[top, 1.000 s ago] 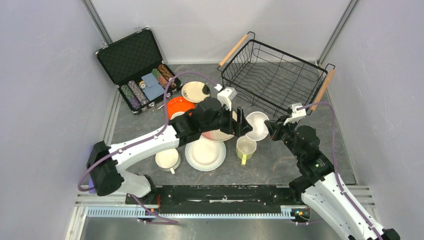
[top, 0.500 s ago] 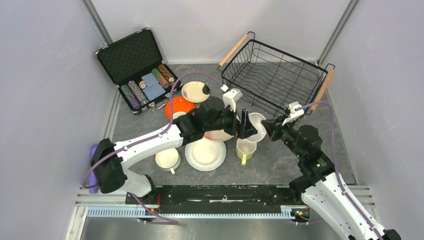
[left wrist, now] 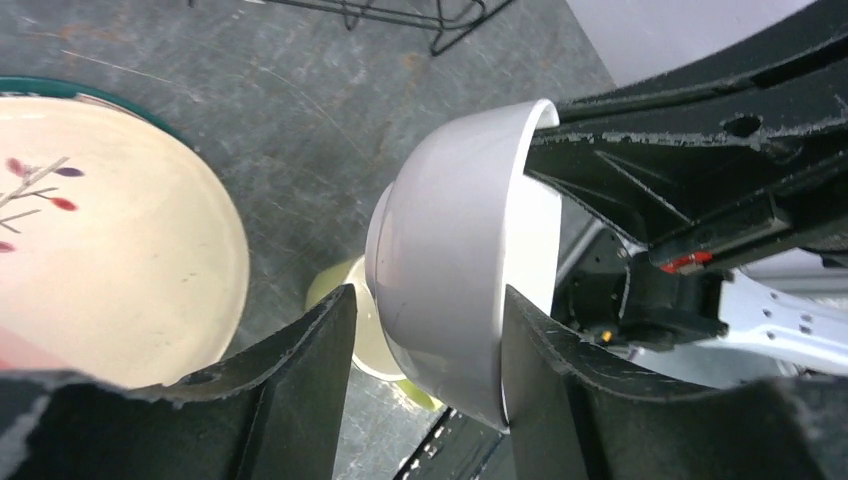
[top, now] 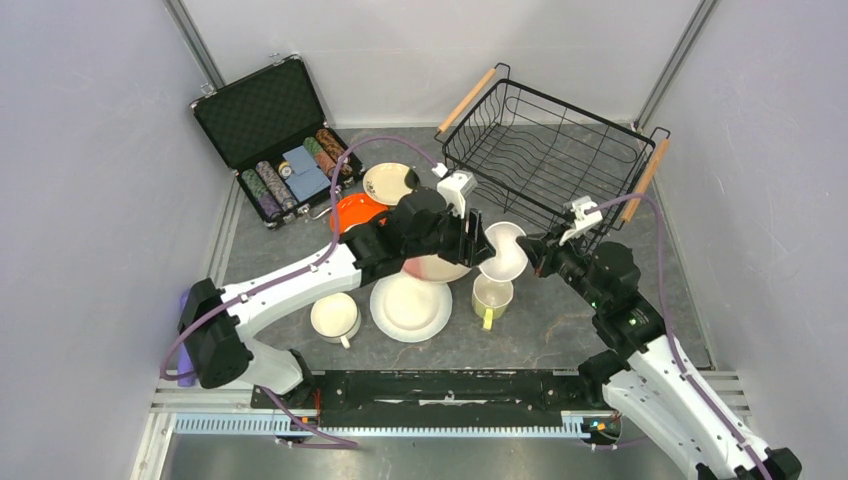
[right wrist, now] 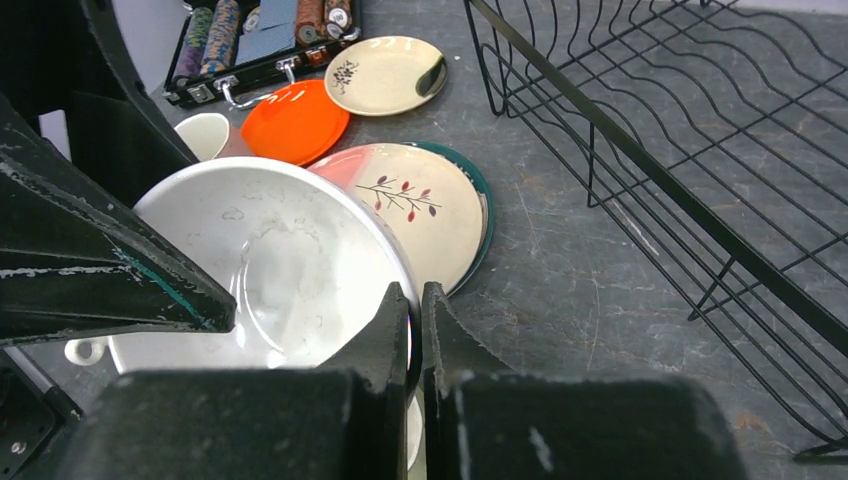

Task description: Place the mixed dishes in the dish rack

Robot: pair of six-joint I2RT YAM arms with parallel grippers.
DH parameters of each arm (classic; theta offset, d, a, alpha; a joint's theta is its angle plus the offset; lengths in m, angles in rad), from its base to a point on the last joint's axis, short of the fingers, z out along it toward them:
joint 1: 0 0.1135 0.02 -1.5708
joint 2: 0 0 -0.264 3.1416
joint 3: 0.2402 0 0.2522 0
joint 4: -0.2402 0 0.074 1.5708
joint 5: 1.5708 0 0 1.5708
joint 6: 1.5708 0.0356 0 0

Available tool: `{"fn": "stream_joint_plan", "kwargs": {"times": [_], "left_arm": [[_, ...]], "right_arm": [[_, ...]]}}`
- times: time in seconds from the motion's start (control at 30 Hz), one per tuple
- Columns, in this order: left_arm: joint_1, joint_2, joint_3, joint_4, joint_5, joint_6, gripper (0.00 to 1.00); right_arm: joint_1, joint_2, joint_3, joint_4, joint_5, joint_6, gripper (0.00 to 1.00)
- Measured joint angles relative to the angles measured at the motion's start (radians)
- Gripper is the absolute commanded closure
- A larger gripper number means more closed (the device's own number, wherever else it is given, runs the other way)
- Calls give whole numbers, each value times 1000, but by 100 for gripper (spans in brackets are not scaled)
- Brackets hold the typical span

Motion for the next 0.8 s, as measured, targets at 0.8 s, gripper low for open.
{"fn": "stream_joint_plan", "kwargs": {"times": [0.8], "left_arm": [[2,234,346,-337,-375,49,46]], "right_arm": [[212,361,315,-300,615,109,100]]}}
